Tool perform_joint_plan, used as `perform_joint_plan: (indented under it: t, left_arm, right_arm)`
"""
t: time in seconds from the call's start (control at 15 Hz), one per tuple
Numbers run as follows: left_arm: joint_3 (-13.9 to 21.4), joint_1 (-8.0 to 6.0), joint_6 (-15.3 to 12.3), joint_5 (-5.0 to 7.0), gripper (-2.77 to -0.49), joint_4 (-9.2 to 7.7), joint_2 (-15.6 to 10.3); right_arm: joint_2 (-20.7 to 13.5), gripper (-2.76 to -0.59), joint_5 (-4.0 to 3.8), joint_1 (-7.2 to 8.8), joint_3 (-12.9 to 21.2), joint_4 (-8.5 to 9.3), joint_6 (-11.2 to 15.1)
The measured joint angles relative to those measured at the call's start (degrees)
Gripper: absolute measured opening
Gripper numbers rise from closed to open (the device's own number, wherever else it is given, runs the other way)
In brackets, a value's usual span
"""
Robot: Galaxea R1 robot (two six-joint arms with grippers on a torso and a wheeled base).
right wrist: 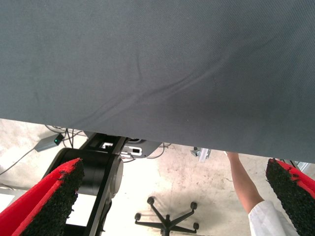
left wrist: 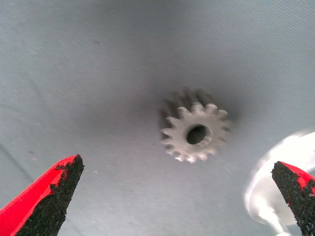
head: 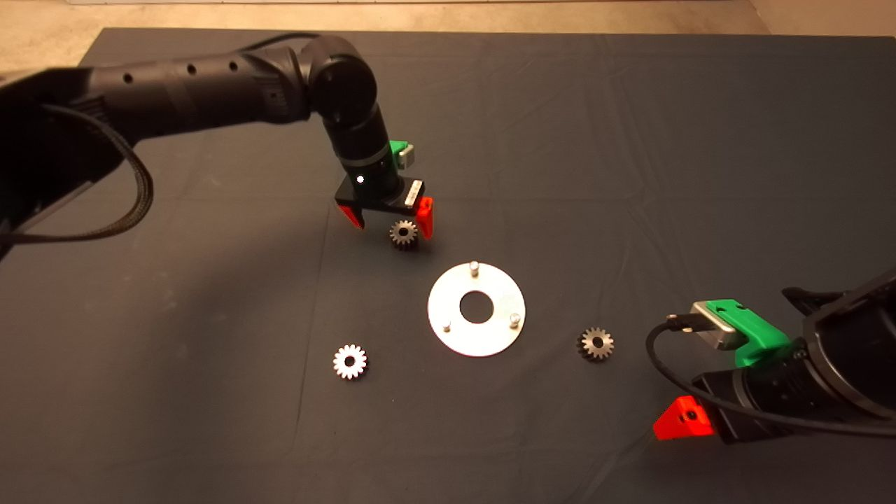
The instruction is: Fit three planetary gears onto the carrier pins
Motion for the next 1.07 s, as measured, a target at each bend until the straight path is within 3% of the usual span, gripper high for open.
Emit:
perform_joint_plan:
  t: [0.53,0.8,1.07]
  left_arm:
    - [-1.3,0.35,1.3,0.20,-0.49,-0.20,1.6]
    - [-0.8,0.39,3.4,0.17,-0.49,-0.20,1.6]
    - [-0.6,2.70,4.5,-0.49,-0.49,-0.24,1.8]
  right_arm:
    - [0.0,-0.61,0.02,-0.13,0.0,0.00,0.0]
    - [0.0,-0.60,0.02,-0.13,0.0,0.00,0.0]
    - [0.0,-0.61,0.00,-0.13,0.0,0.00,0.0]
